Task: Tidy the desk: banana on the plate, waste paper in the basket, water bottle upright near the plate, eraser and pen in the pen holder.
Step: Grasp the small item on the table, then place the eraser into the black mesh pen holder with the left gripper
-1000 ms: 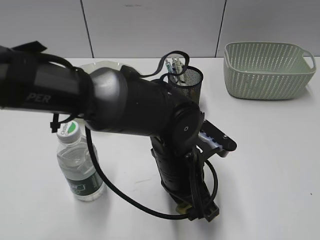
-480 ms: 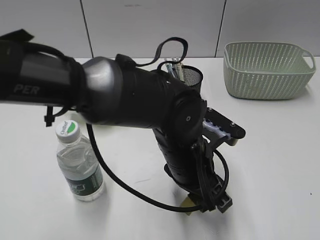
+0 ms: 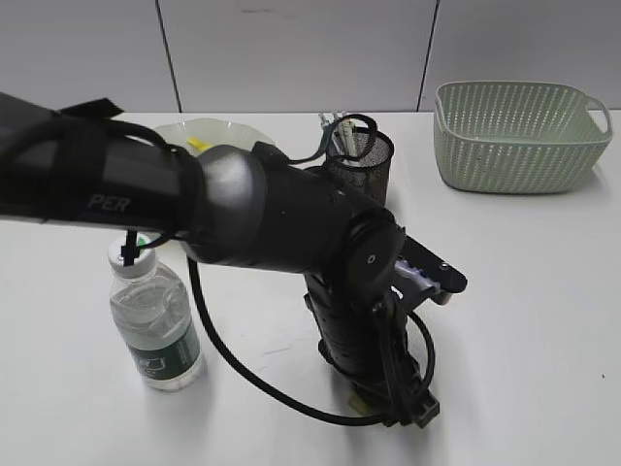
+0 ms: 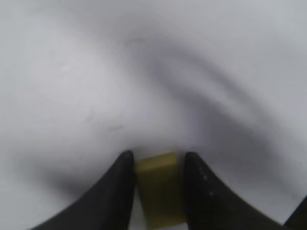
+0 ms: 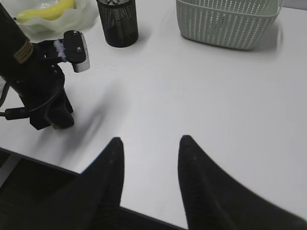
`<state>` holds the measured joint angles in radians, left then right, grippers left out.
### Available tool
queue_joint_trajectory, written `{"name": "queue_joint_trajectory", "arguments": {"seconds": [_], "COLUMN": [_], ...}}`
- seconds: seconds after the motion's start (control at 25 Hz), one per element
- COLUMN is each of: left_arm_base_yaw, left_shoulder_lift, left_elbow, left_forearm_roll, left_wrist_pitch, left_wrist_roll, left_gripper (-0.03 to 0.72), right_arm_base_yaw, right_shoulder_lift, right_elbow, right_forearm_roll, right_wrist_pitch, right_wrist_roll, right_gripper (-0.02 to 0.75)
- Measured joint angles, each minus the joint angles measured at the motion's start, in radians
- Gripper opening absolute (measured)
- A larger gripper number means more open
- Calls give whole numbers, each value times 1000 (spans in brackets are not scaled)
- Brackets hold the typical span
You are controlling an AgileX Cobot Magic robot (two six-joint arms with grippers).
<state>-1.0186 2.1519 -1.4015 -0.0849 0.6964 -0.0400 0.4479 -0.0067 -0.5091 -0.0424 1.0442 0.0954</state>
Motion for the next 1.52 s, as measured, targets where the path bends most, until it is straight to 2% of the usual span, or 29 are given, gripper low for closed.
{"name": "queue_joint_trajectory", "arguments": {"seconds": [0.08,0.2,0.28,0.52,0.64,0.92,1.04,1.12,1.24,1.36,1.52], "left_arm_base_yaw": [0,5,31,235,295,301,301,301,301,301,304], "left_shoulder_lift": [-2,-36,-85,-142,-90,29,45,47,39,4,-136], "left_elbow": [0,-5,-34,-274,-371,-423,-423,-423,-423,-423,-358], "left_forearm_roll": [23,85,152,238,244,242,241,240,241,240,240], "left_wrist_pitch": [0,-18,-54,-207,-236,-284,-316,-326,-311,-249,-214], "left_wrist_roll": [-3,-12,-34,-57,-59,-59,-59,-59,-59,-59,-59], "left_gripper": [190,184,184,184,184,197,309,410,484,461,320], "right_arm_base_yaw": [0,0,0,0,0,0,0,0,0,0,0], "right_shoulder_lift": [0,0,0,0,0,0,0,0,0,0,0], "right_elbow": [0,0,0,0,0,0,0,0,0,0,0], "right_forearm_roll": [0,0,0,0,0,0,0,0,0,-1,-1], "right_wrist_pitch": [0,0,0,0,0,0,0,0,0,0,0], "right_wrist_roll": [0,0,0,0,0,0,0,0,0,0,0], "right_gripper": [308,308,308,308,308,307,307,307,307,307,307]}}
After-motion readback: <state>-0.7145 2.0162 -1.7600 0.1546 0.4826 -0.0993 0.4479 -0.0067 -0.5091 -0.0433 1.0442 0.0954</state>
